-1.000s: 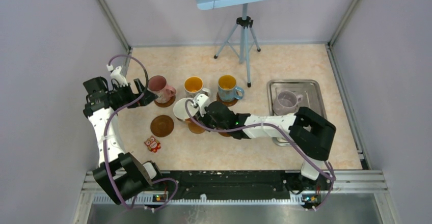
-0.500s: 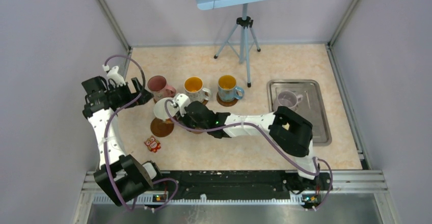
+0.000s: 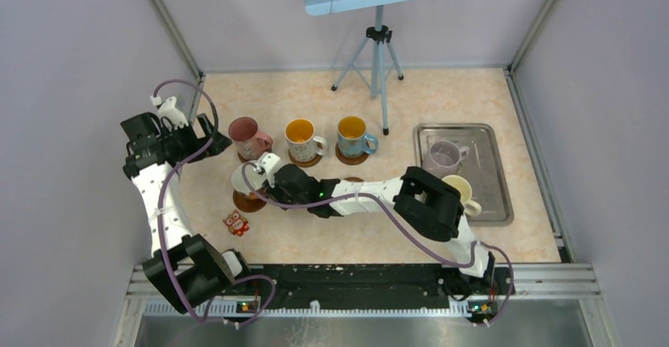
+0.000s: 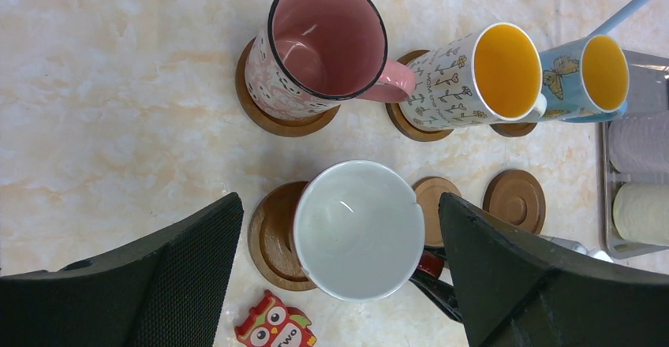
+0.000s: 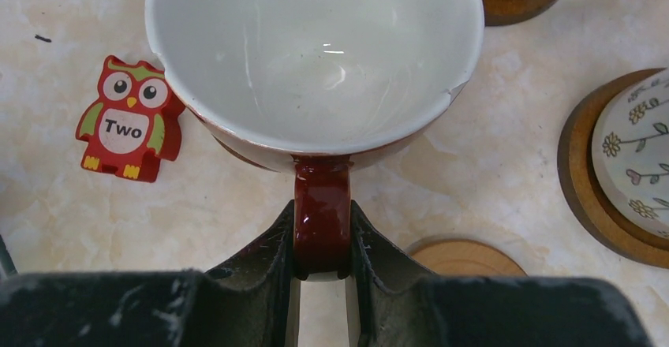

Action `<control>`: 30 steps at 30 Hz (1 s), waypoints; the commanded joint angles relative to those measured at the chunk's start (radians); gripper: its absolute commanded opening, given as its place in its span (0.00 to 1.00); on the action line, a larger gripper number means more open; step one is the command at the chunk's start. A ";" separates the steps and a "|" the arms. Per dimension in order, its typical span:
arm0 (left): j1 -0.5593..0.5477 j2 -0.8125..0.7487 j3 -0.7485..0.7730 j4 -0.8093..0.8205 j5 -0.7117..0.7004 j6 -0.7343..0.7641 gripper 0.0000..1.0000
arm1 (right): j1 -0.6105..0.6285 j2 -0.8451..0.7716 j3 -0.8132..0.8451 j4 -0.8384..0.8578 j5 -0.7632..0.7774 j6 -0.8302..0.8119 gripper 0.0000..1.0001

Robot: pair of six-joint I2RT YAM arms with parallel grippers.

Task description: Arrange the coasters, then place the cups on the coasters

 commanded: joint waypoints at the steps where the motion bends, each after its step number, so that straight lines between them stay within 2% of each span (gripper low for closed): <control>1: 0.008 0.004 0.039 0.025 -0.010 -0.012 0.99 | 0.033 -0.002 0.117 0.163 0.019 -0.009 0.00; 9: 0.009 0.007 0.047 0.023 -0.019 -0.013 0.99 | 0.038 0.048 0.170 0.159 0.045 -0.002 0.00; 24: 0.009 0.013 0.044 0.022 -0.003 -0.005 0.99 | 0.054 0.092 0.154 0.169 0.041 -0.009 0.00; 27: 0.008 0.016 0.044 0.026 0.001 -0.006 0.99 | 0.056 0.085 0.143 0.158 0.051 0.004 0.07; 30: 0.008 0.019 0.044 0.026 0.000 -0.007 0.99 | 0.058 0.079 0.134 0.145 0.058 0.017 0.20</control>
